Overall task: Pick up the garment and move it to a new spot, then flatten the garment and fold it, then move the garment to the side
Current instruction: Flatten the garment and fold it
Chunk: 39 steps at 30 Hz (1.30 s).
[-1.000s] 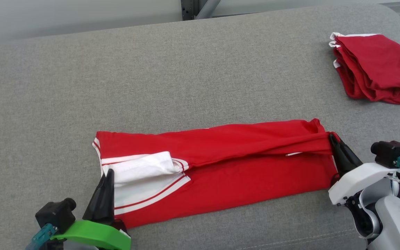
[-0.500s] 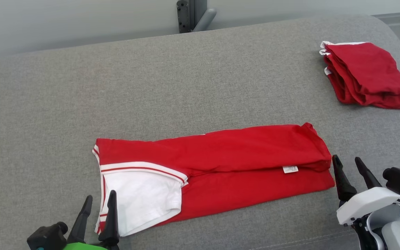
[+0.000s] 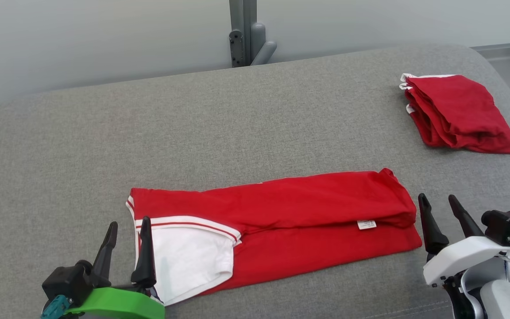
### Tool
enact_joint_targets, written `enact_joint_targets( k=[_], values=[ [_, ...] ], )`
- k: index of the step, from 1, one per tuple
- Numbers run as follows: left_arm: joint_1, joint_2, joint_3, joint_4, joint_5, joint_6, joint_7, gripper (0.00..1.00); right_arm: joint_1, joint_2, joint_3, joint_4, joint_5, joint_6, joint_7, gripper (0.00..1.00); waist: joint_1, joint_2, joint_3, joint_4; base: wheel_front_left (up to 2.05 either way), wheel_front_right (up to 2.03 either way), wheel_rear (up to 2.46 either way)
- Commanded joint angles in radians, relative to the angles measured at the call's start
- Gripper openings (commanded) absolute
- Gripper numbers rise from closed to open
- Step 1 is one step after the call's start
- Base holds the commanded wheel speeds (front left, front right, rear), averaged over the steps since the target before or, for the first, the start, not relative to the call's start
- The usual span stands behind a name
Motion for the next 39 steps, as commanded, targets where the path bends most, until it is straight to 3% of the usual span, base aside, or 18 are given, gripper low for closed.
enact_joint_targets(
  k=[1, 14, 24, 31, 39],
  values=[
    [-0.011, -0.011, 0.011, 0.004, 0.018, -0.002, -0.004, 1.0, -0.003, 0.006, 0.005, 0.004, -0.013, -0.001, -0.001, 1.0, 0.0001, 0.0061, -0.019, 0.001, 0.0, 0.0, 0.0],
    [0.038, -0.082, 0.085, 0.011, 0.127, -0.025, -0.004, 1.0, -0.06, 0.013, 0.027, 0.098, -0.026, -0.001, -0.017, 1.0, 0.0001, 0.0061, -0.047, 0.027, 0.0, 0.0, 0.0],
    [0.024, -0.102, 0.102, 0.016, 0.158, -0.046, -0.004, 1.0, -0.195, -0.029, 0.05, 0.351, -0.018, -0.001, 0.009, 1.0, 0.0001, 0.0061, -0.015, 0.059, 0.0, 0.0, 0.0],
    [0.01, -0.107, 0.112, 0.022, 0.166, -0.05, -0.004, 1.0, -0.28, -0.059, 0.123, 0.527, 0.055, -0.001, 0.074, 1.0, 0.0001, 0.0061, 0.015, 0.088, 0.0, 0.0, 0.0],
    [0.004, -0.114, 0.123, 0.03, 0.177, -0.055, -0.004, 1.0, -0.307, -0.059, 0.209, 0.613, 0.178, -0.001, 0.132, 0.97, 0.0001, 0.0061, 0.031, 0.102, 0.0, 0.0, 0.0]
  ],
)
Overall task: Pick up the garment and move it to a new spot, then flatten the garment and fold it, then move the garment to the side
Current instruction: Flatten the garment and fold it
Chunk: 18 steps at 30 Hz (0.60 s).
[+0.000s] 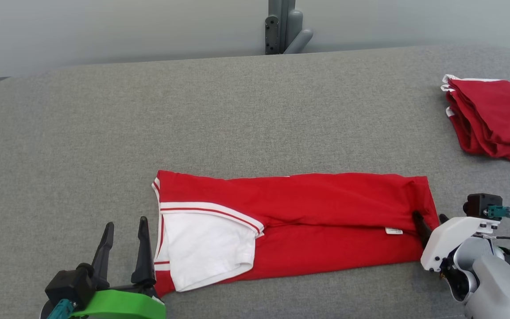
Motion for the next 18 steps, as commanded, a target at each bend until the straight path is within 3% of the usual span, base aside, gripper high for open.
enact_joint_targets(
  k=[1, 2, 4, 5, 18],
  values=[
    [-0.015, -0.002, 0.006, 0.001, 0.011, -0.003, -0.002, 1.0, 0.003, 0.012, 0.023, 0.016, 0.032, 0.0, 0.017, 0.47, 0.0, 0.0061, 0.004, 0.002, 0.0, 0.0, 0.0],
    [-0.015, -0.002, 0.006, 0.001, 0.011, -0.003, -0.002, 1.0, 0.003, 0.012, 0.023, 0.016, 0.032, 0.0, 0.017, 0.47, 0.0, 0.0061, 0.004, 0.002, 0.0, 0.0, 0.0],
    [-0.015, -0.003, 0.011, 0.0, 0.013, -0.004, -0.002, 1.0, 0.0, 0.01, 0.045, 0.017, 0.056, 0.0, 0.017, 0.19, 0.0, 0.0061, 0.007, 0.0, 0.0, 0.0, 0.0],
    [-0.016, -0.003, 0.012, -0.001, 0.014, -0.004, -0.002, 1.0, -0.002, 0.007, 0.054, 0.019, 0.066, 0.0, 0.016, 0.0, 0.0, 0.0061, 0.008, -0.001, 0.0, 0.0, 0.0],
    [-0.013, -0.014, 0.02, 0.002, 0.03, -0.007, -0.002, 1.0, -0.045, -0.07, 0.094, -0.034, 0.209, -0.002, -0.028, 0.0, 0.0, 0.0061, 0.009, -0.035, 0.0, 0.0, 0.0]
  ],
)
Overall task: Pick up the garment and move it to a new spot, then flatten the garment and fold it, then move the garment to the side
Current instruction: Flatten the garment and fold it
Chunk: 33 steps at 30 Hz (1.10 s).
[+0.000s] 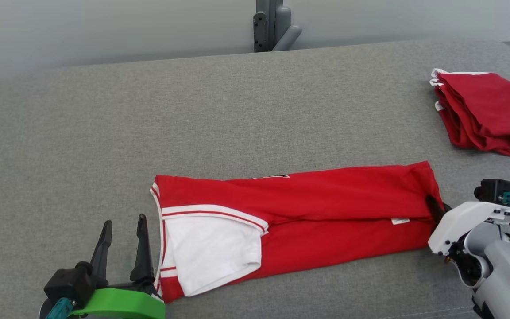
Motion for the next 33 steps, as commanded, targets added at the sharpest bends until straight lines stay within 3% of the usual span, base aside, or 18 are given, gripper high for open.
enact_joint_targets(
  k=[1, 9, 12, 26, 33],
  values=[
    [-0.008, -0.002, 0.004, 0.001, 0.016, -0.001, -0.002, 1.0, -0.007, -0.023, -0.001, -0.013, 0.019, -0.003, 0.006, 0.0, 0.0, 0.0061, -0.001, -0.008, 0.0, 0.0, 0.0],
    [-0.006, -0.007, 0.004, -0.001, 0.017, -0.004, -0.003, 1.0, 0.018, -0.138, 0.004, -0.124, 0.101, -0.002, 0.06, 0.0, 0.0, 0.0061, 0.005, -0.043, 0.0, 0.0, 0.0],
    [-0.006, -0.01, 0.005, 0.0, 0.016, -0.005, -0.003, 1.0, 0.033, -0.153, 0.005, -0.178, 0.13, -0.002, 0.078, 0.0, 0.0, 0.0061, 0.006, -0.057, 0.0, 0.0, 0.0],
    [-0.019, -0.018, 0.0, 0.015, 0.025, -0.017, -0.003, 1.0, 0.124, -0.076, 0.055, -0.572, 0.347, -0.002, 0.222, 0.0, 0.0, 0.0061, -0.007, -0.066, 0.0, 0.0, 0.0],
    [-0.014, -0.02, 0.001, 0.021, 0.024, -0.021, -0.003, 1.0, 0.133, -0.029, 0.108, -0.694, 0.362, -0.001, 0.261, 0.0, 0.0, 0.0061, -0.024, -0.032, 0.0, 0.0, 0.0]
  ],
)
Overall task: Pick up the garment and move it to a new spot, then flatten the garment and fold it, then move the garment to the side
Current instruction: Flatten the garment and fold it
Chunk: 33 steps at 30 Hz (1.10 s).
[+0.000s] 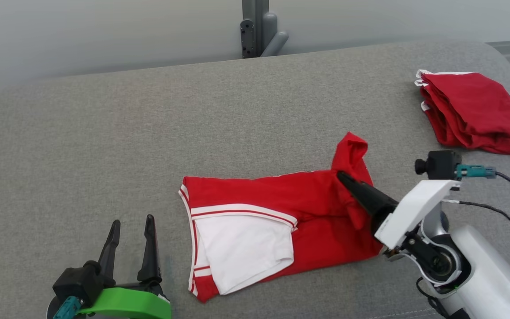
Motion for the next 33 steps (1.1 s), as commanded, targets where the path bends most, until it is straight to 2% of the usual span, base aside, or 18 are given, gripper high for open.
enact_joint_targets(
  k=[1, 5, 10, 14, 22, 29, 30, 32, 33],
  values=[
    [-0.006, 0.001, 0.002, 0.002, 0.0, -0.003, -0.003, 1.0, 0.008, 0.017, 0.017, -0.016, 0.0, 0.0, 0.009, 0.0, 0.0, 0.0061, -0.011, 0.02, 0.0, 0.0, 0.0],
    [-0.003, -0.003, -0.004, 0.011, -0.004, -0.01, -0.003, 1.0, -0.012, 0.069, 0.064, -0.017, -0.011, 0.0, 0.018, 0.0, 0.0, 0.0061, -0.02, 0.053, 0.0, 0.0, 0.0],
    [0.0, -0.009, -0.012, 0.021, -0.003, -0.015, -0.001, 1.0, -0.037, 0.163, 0.142, 0.041, -0.009, 0.0, -0.003, 0.0, 0.0, 0.0061, -0.03, 0.111, 0.0, 0.0, 0.0],
    [0.004, -0.015, -0.016, 0.024, -0.001, -0.019, -0.001, 1.0, -0.055, 0.207, 0.187, 0.092, -0.006, 0.0, -0.017, 0.0, 0.0, 0.0061, -0.032, 0.146, 0.0, 0.0, 0.0],
    [0.003, -0.026, -0.022, 0.035, 0.002, -0.027, -0.001, 1.0, -0.103, 0.253, 0.234, 0.246, 0.0, 0.0, -0.069, 0.0, 0.0, 0.0061, -0.028, 0.208, 0.0, 0.0, 0.0],
    [0.001, -0.034, -0.016, 0.039, 0.008, -0.03, -0.001, 1.0, -0.148, 0.273, 0.28, 0.381, -0.007, 0.0, -0.109, 0.0, 0.0, 0.0061, -0.024, 0.234, 0.0, 0.0, 0.0],
    [0.001, -0.035, -0.015, 0.039, 0.009, -0.031, -0.001, 1.0, -0.153, 0.275, 0.287, 0.397, -0.006, 0.0, -0.114, 0.05, 0.0, 0.0061, -0.023, 0.236, 0.0, 0.0, 0.0],
    [0.0, -0.038, -0.014, 0.041, 0.011, -0.031, -0.001, 1.0, -0.163, 0.281, 0.307, 0.42, -0.003, 0.0, -0.116, 0.45, 0.0, 0.0061, -0.023, 0.238, 0.0, 0.0, 0.0],
    [0.0, -0.039, -0.013, 0.042, 0.011, -0.032, -0.001, 1.0, -0.17, 0.283, 0.316, 0.427, -0.001, 0.0, -0.122, 0.87, 0.0, 0.0061, -0.023, 0.238, 0.0, 0.0, 0.0]
  ],
)
